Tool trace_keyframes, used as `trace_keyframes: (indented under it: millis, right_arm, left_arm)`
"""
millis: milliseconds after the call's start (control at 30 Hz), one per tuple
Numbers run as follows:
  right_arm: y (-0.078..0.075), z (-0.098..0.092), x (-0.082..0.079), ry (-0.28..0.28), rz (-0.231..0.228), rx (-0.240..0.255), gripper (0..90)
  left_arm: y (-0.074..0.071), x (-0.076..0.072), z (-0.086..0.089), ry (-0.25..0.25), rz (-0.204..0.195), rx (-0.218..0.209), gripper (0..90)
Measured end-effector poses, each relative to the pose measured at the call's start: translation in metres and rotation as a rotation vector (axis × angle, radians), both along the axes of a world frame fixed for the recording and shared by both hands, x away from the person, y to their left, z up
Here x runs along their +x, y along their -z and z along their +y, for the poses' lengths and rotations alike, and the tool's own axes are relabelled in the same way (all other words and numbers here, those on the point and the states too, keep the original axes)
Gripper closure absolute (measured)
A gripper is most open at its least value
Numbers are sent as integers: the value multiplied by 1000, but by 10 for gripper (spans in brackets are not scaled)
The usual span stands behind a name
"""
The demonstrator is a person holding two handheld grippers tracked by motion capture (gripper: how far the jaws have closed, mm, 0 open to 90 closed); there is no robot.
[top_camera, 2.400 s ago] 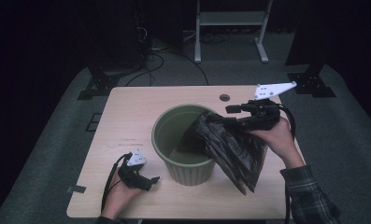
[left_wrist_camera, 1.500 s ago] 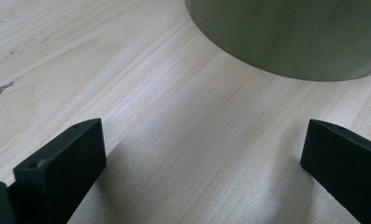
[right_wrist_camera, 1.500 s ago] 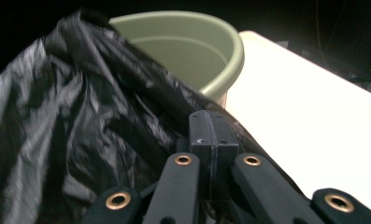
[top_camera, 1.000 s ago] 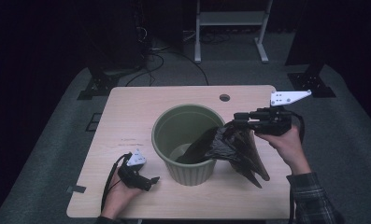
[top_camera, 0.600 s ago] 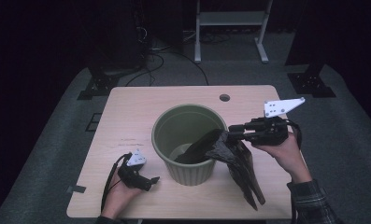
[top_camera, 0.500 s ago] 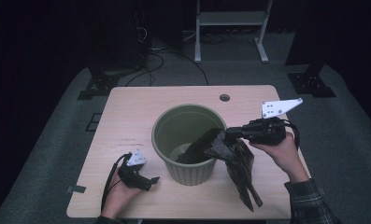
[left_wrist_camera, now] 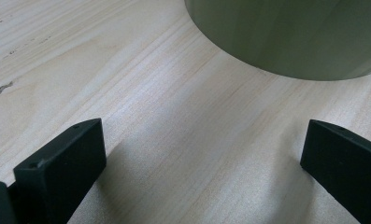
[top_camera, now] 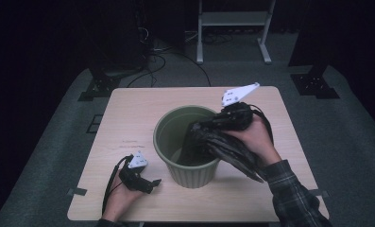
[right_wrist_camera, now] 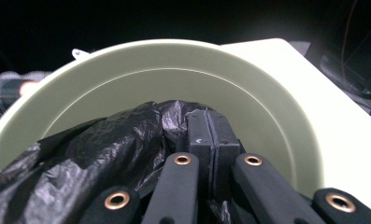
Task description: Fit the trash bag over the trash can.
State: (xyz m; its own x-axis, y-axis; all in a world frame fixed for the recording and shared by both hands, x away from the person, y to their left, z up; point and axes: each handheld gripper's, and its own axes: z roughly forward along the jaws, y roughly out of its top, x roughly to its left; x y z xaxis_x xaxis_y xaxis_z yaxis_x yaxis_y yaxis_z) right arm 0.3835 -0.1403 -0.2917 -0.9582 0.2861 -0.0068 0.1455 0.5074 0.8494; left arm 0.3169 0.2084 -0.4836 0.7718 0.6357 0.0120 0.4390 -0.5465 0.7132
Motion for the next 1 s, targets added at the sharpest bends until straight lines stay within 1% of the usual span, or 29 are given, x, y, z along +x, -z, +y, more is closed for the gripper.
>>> trace_keyframes:
  millis: [33,67,133,167,200,233,300,367,400,467,533,600,700,767,800,833,900,933,1000]
  right_arm:
    - [0,0,0,0,0,0,898]
    - [1,14,1,-4,-10,-38,898]
    - [3,23,1,-12,-17,-56,893]
    - [3,25,0,-14,-19,-57,873]
    - [3,25,0,-12,-21,-48,826]
    - [2,23,0,-11,-13,-32,792]
    - [-1,16,0,6,-10,-6,724]
    - [-5,6,0,24,-17,16,687]
    - [-8,-2,-2,40,-20,33,674]
    - [-12,-15,-5,55,-24,49,657]
    - [-14,-30,-8,73,-14,65,634]
    - [-13,-45,-12,83,-7,89,603]
    - [-6,-66,-19,94,23,112,549]
    - [0,-76,-23,87,46,128,504]
    - [3,-79,-25,93,57,129,490]
    - [6,-81,-27,83,66,132,490]
    - [11,-82,-31,82,63,132,493]
    - [13,-82,-31,75,71,132,503]
    - [17,-80,-33,69,61,113,602]
  left_arm:
    - [0,0,0,0,0,0,0]
    - [0,0,0,1,-1,-1,0]
    - [0,0,0,1,0,-1,0]
    - [0,0,0,1,-1,0,0]
    - [0,0,0,1,-1,-1,0]
    - [0,0,0,1,-1,0,0]
    - [0,0,0,1,-1,-1,0]
    - [0,0,0,1,-1,0,0]
    - [0,0,0,1,-1,-1,0]
    - [0,0,0,1,-1,-1,0]
    - [0,0,0,1,-1,-1,0]
    - [0,0,0,1,-1,-1,0]
    - [0,0,0,1,-1,0,0]
    - [0,0,0,0,-1,0,0]
    - [0,0,0,0,-1,0,0]
    - [0,0,0,-1,-1,-1,0]
    - [0,0,0,-1,-1,-1,0]
    - [0,0,0,-1,-1,0,0]
    - [0,0,0,-1,-1,0,0]
